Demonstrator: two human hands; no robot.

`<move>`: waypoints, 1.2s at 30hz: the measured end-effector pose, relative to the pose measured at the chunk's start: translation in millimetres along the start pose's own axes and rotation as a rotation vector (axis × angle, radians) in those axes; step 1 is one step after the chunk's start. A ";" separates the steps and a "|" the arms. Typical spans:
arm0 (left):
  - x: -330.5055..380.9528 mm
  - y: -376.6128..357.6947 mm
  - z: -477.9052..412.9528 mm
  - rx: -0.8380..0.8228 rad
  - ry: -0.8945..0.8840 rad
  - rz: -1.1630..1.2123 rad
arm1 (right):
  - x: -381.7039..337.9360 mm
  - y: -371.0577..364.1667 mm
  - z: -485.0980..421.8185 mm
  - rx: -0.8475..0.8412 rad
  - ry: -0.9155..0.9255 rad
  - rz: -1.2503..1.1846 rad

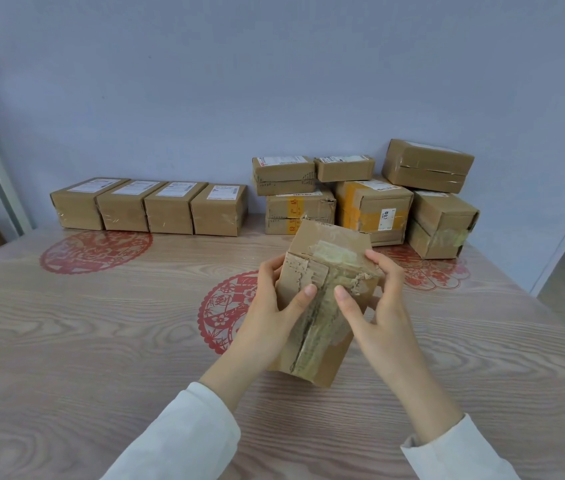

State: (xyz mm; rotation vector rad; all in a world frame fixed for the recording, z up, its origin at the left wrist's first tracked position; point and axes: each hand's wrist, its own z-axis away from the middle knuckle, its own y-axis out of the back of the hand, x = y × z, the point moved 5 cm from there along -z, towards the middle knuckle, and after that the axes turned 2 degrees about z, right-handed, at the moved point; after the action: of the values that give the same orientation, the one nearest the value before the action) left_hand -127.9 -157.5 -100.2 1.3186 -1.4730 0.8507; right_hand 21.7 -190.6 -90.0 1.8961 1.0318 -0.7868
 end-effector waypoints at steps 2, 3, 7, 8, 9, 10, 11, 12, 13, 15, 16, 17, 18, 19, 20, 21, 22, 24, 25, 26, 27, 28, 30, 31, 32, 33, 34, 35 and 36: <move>2.7 0.9 -1.1 -0.020 -0.015 -0.027 | 1.2 -0.5 0.4 0.012 0.006 -0.022; 4.8 1.8 -1.6 -0.028 -0.023 -0.050 | 1.5 -1.2 0.7 0.018 0.007 -0.030; 9.4 8.1 -5.1 -0.065 -0.049 -0.138 | 1.4 -1.6 1.3 0.039 -0.040 -0.121; 8.0 10.5 -6.2 -0.084 -0.043 -0.170 | 2.1 -0.5 1.1 0.041 -0.068 -0.168; 6.2 13.5 -6.9 -0.102 -0.030 -0.201 | 2.8 0.8 0.6 0.046 -0.100 -0.221; 3.5 17.6 -7.2 -0.110 -0.017 -0.226 | 4.2 2.7 0.1 0.061 -0.136 -0.281; 0.8 22.0 -6.8 -0.106 -0.003 -0.241 | 7.4 4.9 -0.9 0.081 -0.175 -0.344; -2.8 26.5 -5.9 -0.087 0.019 -0.239 | 11.0 7.1 -1.9 0.106 -0.216 -0.408; -6.4 30.8 -4.3 -0.060 0.043 -0.220 | 14.8 8.9 -2.7 0.129 -0.258 -0.465; -13.9 37.8 1.5 0.004 0.097 -0.151 | 22.9 11.2 -4.2 0.164 -0.350 -0.558; -18.8 39.9 5.7 0.024 0.141 -0.098 | 26.7 12.5 -4.0 0.186 -0.404 -0.594; -23.4 40.6 9.9 0.025 0.185 -0.032 | 31.0 13.5 -3.9 0.202 -0.456 -0.626; -27.5 40.3 14.0 0.005 0.217 0.038 | 34.3 14.1 -3.6 0.210 -0.500 -0.657; -29.9 38.2 18.5 -0.037 0.225 0.089 | 36.4 14.4 -2.5 0.213 -0.541 -0.678; -31.0 34.7 22.4 -0.093 0.209 0.107 | 38.9 14.4 -1.4 0.211 -0.574 -0.694; -32.6 30.4 25.9 -0.143 0.191 0.103 | 39.8 13.9 0.0 0.204 -0.603 -0.710; -34.0 26.1 28.8 -0.174 0.184 0.094 | 41.3 13.1 1.4 0.202 -0.630 -0.722; -36.0 21.4 31.4 -0.163 0.181 0.082 | 45.3 10.8 4.7 0.190 -0.691 -0.719; -36.2 20.7 31.3 -0.138 0.178 0.086 | 46.4 9.7 6.3 0.180 -0.714 -0.706; -36.3 21.2 30.5 -0.104 0.184 0.095 | 47.4 9.8 7.3 0.171 -0.723 -0.681; -36.1 22.1 29.6 -0.071 0.195 0.109 | 47.7 10.6 8.2 0.163 -0.727 -0.649; -35.8 23.9 28.1 -0.039 0.205 0.117 | 48.4 11.9 8.6 0.152 -0.725 -0.604; -33.5 27.1 24.8 0.017 0.221 0.121 | 48.9 16.5 9.2 0.123 -0.712 -0.489; -33.1 28.7 22.6 0.041 0.235 0.115 | 48.9 18.8 9.3 0.113 -0.701 -0.431; -32.8 29.9 20.7 0.057 0.253 0.107 | 49.9 20.8 9.6 0.111 -0.690 -0.376; -32.7 30.5 18.9 0.068 0.267 0.094 | 50.2 22.7 9.9 0.113 -0.677 -0.324; -32.1 30.7 17.6 0.076 0.276 0.082 | 51.5 24.4 9.8 0.118 -0.658 -0.270; -32.0 30.6 16.6 0.084 0.284 0.076 | 51.7 26.3 10.3 0.125 -0.638 -0.216; -32.0 30.6 15.8 0.092 0.295 0.073 | 52.0 27.9 10.4 0.130 -0.618 -0.180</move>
State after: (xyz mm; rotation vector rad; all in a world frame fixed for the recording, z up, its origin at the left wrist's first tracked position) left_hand -162.0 -156.7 -132.5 1.1543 -1.2677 1.1208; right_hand 69.1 -190.1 -126.7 1.5120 0.7715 -1.4595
